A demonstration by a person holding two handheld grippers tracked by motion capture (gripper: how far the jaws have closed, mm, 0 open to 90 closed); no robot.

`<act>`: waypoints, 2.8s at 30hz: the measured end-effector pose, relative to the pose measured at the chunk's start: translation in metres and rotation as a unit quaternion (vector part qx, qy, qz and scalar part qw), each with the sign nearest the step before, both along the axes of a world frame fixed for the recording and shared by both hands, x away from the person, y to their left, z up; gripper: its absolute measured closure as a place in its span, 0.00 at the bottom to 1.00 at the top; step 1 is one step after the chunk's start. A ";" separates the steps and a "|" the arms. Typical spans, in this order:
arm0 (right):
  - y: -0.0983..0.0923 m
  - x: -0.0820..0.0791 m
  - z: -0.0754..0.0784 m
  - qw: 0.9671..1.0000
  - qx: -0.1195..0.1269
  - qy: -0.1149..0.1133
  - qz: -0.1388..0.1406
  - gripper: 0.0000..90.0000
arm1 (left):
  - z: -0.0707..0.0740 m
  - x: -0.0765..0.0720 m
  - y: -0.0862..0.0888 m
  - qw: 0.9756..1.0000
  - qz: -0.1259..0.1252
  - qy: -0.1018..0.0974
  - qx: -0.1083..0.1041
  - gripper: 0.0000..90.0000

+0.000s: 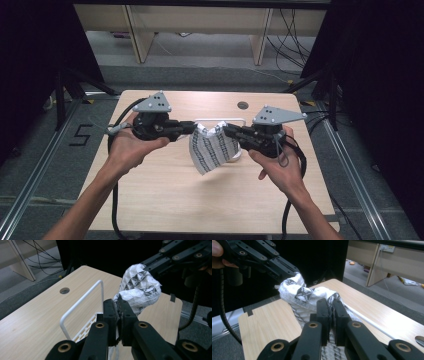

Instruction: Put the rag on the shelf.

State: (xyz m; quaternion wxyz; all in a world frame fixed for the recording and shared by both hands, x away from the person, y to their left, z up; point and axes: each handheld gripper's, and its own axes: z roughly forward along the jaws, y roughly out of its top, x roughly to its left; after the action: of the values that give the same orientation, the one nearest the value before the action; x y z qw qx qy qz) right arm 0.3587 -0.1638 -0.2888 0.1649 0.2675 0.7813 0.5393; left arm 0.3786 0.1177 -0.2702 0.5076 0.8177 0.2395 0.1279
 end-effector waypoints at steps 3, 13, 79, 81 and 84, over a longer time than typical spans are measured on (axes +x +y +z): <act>-0.001 0.005 0.002 1.000 0.004 0.001 -0.009 0.96 | 0.003 0.008 -0.003 1.000 0.009 -0.003 0.003 0.96; -0.005 0.023 0.010 1.000 0.010 0.001 -0.029 0.96 | 0.015 0.033 -0.017 0.999 0.030 -0.010 -0.021 0.96; -0.004 0.172 -0.046 0.978 -0.014 0.143 -0.151 0.86 | -0.066 0.170 -0.031 0.976 0.152 0.134 -0.076 0.93; -0.001 0.172 -0.048 0.977 -0.020 0.148 -0.151 0.79 | -0.069 0.170 -0.031 0.976 0.146 0.142 -0.073 0.91; 0.001 0.173 -0.052 0.977 -0.028 0.148 -0.149 0.76 | -0.071 0.170 -0.032 0.976 0.148 0.148 -0.060 0.80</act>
State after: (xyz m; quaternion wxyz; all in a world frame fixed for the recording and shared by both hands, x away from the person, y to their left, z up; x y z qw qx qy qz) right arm 0.5319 -0.1626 -0.3412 0.1334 0.4535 0.7628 0.4412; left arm 0.5487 0.0859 -0.3414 0.4900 0.7514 0.4371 0.0649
